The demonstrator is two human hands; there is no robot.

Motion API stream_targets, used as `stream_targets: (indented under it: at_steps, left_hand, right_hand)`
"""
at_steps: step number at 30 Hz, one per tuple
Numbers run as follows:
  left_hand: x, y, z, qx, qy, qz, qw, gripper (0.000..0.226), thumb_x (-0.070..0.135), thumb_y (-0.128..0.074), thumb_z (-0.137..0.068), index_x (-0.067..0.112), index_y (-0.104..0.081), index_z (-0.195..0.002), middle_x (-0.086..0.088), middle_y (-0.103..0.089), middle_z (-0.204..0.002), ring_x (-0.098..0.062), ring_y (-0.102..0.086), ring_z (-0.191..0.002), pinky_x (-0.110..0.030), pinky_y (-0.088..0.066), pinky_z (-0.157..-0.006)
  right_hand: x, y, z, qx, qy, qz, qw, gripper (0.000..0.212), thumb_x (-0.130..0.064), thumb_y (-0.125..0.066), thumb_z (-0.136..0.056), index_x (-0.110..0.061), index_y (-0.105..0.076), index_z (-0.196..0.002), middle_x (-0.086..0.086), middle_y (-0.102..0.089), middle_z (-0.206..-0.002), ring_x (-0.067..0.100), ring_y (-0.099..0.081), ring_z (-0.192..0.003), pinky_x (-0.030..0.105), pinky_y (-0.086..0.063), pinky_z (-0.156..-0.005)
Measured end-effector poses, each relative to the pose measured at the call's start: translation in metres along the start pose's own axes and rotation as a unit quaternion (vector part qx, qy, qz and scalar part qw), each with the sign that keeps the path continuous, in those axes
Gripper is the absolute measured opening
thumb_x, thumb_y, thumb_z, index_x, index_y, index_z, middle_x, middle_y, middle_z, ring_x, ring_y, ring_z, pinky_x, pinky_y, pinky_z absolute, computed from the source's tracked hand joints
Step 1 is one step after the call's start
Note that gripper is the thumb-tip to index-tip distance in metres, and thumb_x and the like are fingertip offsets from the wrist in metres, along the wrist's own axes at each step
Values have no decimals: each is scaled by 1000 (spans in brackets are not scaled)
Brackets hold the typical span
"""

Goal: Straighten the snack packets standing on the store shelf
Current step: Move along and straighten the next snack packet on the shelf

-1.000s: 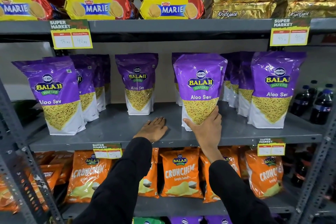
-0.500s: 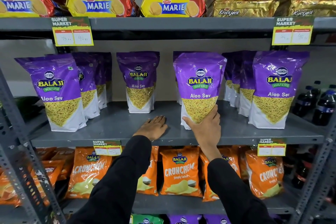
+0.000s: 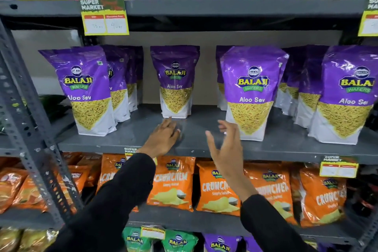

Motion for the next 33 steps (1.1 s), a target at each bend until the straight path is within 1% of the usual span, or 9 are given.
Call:
stream_targets:
  at_steps: [3, 6, 8, 12, 15, 18, 23, 27, 33]
  left_hand:
    - [-43, 15, -4, -10, 33, -14, 999, 62, 42, -31, -110, 10, -28, -163, -9, -18, -173, -27, -11, -162, -42, -12, -130]
    - [-81, 32, -7, -21, 43, -26, 999, 60, 38, -32, -110, 7, -30, -161, -13, -21, -172, -29, -15, -161, -41, -13, -130]
    - [-98, 42, -8, -38, 30, -25, 999, 58, 35, -33, -111, 4, -32, -159, -16, -24, -170, -31, -18, -160, -40, -15, -130]
    - [-115, 47, -6, -73, 6, -71, 995, 57, 36, -31, -110, 2, -33, -156, -20, -29, -166, -35, -24, -157, -46, -19, -128]
    - [-118, 45, -5, -91, -2, -96, 991, 63, 40, -23, -110, 5, -22, -162, -13, -18, -172, -28, -14, -161, -45, -12, -130]
    - [-120, 43, -6, -99, -2, -101, 990, 67, 43, -20, -109, 7, -15, -165, -11, -11, -174, -26, -9, -162, -43, -8, -131]
    - [-124, 36, -5, -91, -3, -109, 990, 67, 43, -18, -109, 7, -14, -165, -11, -12, -174, -25, -10, -162, -43, -8, -131]
    - [-128, 39, -9, -78, -2, -99, 992, 66, 43, -18, -108, 7, -15, -164, -11, -13, -174, -25, -11, -162, -43, -8, -130]
    - [-130, 38, -10, -80, 3, -100, 992, 67, 43, -20, -108, 7, -16, -164, -11, -14, -173, -25, -12, -162, -43, -9, -130]
  right_hand:
    - [-22, -45, -24, -62, -33, -18, 997, 58, -51, -64, -93, -17, -47, -137, -1, -52, -123, 13, -55, -112, 31, -53, -91]
    - [-37, -103, -57, -106, -98, -18, 989, 79, -47, -76, -85, -6, -42, -144, 11, -48, -136, 27, -50, -125, 40, -50, -98]
    - [-43, -140, -78, -125, -162, -18, 979, 97, -46, -83, -79, 0, -34, -149, 20, -44, -142, 37, -43, -134, 45, -45, -103]
    - [-39, -192, -101, -103, -263, -12, 959, 133, -50, -90, -68, 4, -10, -159, 27, -28, -156, 43, -29, -146, 49, -35, -113]
    - [-30, -212, -104, -80, -305, 8, 949, 145, -54, -92, -62, 3, -2, -161, 27, -21, -162, 43, -24, -151, 52, -33, -119]
    - [-25, -224, -108, -89, -334, 11, 938, 154, -56, -93, -58, 1, 6, -161, 25, -16, -166, 39, -19, -155, 50, -28, -123]
    - [-26, -236, -104, -92, -335, 35, 937, 153, -46, -97, -57, 3, 3, -161, 26, -27, -161, 39, -31, -150, 48, -36, -119]
    - [-30, -238, -108, -88, -322, 48, 942, 142, -41, -99, -57, 6, -10, -158, 27, -35, -154, 41, -38, -145, 47, -40, -115]
    - [-43, -225, -97, -102, -303, 66, 945, 123, -43, -98, -56, 3, -29, -146, 24, -42, -145, 38, -43, -137, 43, -44, -111]
Point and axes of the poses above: each hand's wrist, its own z-axis away from the middle knuckle, its own y-axis out of the back of the hand, x = y × z, the point moved 3 cm from there along -z, towards the middle knuckle
